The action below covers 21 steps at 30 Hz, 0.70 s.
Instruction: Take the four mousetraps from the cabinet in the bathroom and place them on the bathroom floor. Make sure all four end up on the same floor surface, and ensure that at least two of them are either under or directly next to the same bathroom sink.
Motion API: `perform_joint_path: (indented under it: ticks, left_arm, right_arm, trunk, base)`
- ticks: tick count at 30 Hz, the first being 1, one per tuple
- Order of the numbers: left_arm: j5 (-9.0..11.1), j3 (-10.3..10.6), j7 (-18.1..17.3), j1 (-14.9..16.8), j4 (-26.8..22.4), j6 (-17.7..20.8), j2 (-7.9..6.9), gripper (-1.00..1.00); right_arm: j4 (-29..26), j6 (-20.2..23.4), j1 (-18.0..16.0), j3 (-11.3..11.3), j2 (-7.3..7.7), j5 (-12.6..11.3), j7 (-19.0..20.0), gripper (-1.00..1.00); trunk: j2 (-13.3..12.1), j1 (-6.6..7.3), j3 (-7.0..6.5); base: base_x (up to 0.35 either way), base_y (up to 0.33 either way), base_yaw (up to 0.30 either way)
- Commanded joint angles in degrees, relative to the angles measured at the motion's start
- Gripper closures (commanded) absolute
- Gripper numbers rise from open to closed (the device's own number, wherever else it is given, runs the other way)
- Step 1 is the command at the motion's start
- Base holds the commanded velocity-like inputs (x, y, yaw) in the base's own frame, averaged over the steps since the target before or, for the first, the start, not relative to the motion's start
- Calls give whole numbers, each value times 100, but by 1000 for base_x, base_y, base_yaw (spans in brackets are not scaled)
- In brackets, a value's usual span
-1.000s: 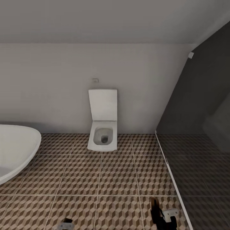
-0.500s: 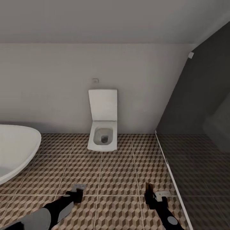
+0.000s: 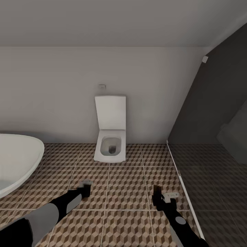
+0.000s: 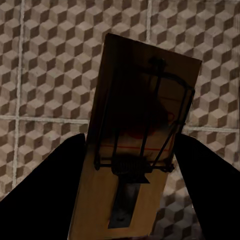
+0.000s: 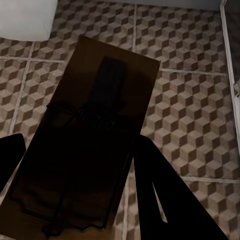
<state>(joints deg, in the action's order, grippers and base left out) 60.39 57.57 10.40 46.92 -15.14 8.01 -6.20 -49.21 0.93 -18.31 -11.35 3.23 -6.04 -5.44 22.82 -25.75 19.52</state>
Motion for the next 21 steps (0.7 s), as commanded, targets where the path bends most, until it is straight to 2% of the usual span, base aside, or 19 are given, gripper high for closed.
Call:
perform_joint_path:
  ticks: [1, 3, 6, 13, 21]
  left_arm:
    - [35, 48, 46, 6, -22, -229, -9, 100]
    - [24, 64, 43, 14, -21, -646, -13, 100]
    - [18, 70, 41, 16, -18, -920, -37, 100]
    - [9, 82, 33, 18, -31, -1099, -42, 100]
    - [8, 80, 38, 19, -27, -1128, -43, 100]
  right_arm:
    - [-31, 14, -5, -38, 10, -65, -63, 100]
    - [-59, 18, -5, -41, 16, -65, -57, 100]
    - [-69, 23, -6, -40, 19, -64, -54, 100]
    - [-73, 22, -3, -42, 18, -64, -39, 100]
    - [-72, 14, -3, -45, 6, -72, -36, 100]
  trunk:
    - [10, -3, 10]
    - [10, -3, 10]
    - [10, -3, 10]
    - [10, -3, 10]
    - [10, -3, 10]
  base:
    - [0, 0, 0]
    - [0, 0, 0]
    - [0, 0, 0]
    - [0, 0, 0]
    - [0, 0, 0]
